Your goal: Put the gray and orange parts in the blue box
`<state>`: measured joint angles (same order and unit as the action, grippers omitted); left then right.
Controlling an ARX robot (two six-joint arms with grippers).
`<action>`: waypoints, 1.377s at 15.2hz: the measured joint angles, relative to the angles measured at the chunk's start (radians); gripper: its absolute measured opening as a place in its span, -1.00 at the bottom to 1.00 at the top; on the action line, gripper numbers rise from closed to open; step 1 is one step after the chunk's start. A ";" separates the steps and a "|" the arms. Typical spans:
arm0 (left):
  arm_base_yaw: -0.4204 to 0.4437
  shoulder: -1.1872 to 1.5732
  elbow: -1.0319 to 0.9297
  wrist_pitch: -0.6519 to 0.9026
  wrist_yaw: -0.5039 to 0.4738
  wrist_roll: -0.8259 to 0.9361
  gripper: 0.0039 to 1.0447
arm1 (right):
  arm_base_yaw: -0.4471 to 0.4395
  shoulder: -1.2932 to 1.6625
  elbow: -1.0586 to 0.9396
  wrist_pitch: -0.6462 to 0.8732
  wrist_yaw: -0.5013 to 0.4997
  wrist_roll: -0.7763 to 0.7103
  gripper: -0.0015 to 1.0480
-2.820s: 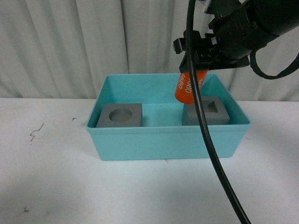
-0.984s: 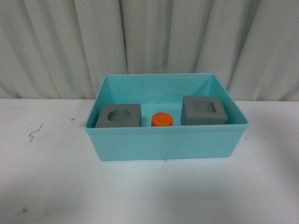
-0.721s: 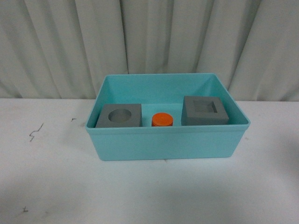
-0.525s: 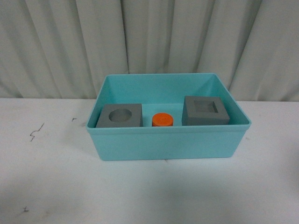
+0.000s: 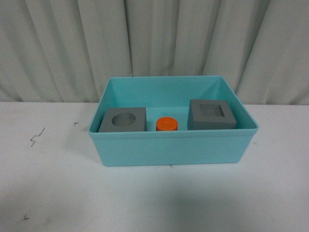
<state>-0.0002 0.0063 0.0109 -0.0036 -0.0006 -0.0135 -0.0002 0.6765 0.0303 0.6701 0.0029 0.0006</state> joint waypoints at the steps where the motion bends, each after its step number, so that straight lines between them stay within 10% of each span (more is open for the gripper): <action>1: 0.000 0.000 0.000 0.000 0.000 0.000 0.88 | 0.000 -0.016 -0.012 -0.024 0.000 0.000 -0.96; 21: 0.000 0.000 0.000 0.000 0.000 0.000 0.88 | 0.000 -0.444 -0.019 -0.436 0.000 0.000 -0.97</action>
<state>-0.0002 0.0063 0.0105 -0.0036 -0.0002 -0.0135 -0.0002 0.2325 0.0116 0.2340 0.0029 0.0002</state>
